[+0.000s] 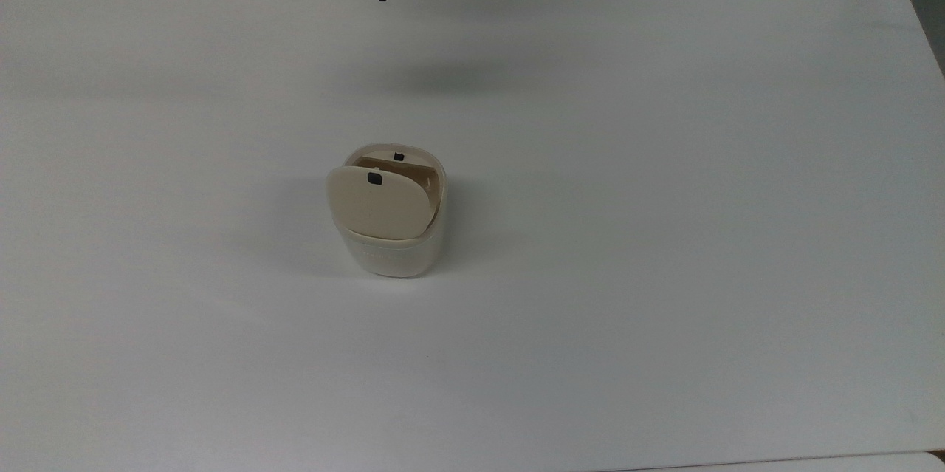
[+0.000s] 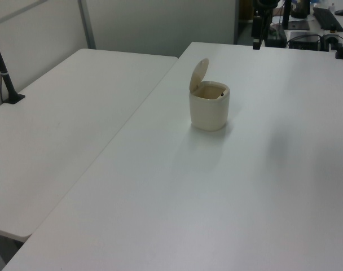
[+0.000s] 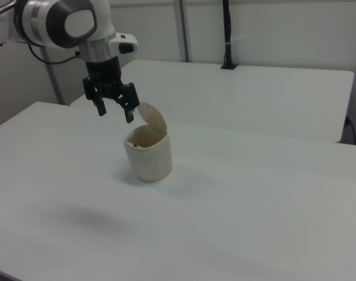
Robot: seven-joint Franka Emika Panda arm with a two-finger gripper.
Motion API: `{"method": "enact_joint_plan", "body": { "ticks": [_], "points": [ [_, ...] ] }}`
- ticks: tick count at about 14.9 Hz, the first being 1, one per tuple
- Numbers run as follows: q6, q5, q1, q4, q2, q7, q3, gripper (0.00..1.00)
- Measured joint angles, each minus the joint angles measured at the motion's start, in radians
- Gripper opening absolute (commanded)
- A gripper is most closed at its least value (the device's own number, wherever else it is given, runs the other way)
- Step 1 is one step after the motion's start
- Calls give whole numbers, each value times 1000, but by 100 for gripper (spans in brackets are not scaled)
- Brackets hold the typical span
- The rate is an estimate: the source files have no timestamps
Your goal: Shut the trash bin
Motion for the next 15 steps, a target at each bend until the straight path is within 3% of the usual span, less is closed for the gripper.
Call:
{"method": "enact_joint_plan", "body": {
  "ticks": [14,15],
  "points": [
    [16,0,5,0,8,1,0,99],
    [25,0,5,0,10,1,0,89]
  ]
}}
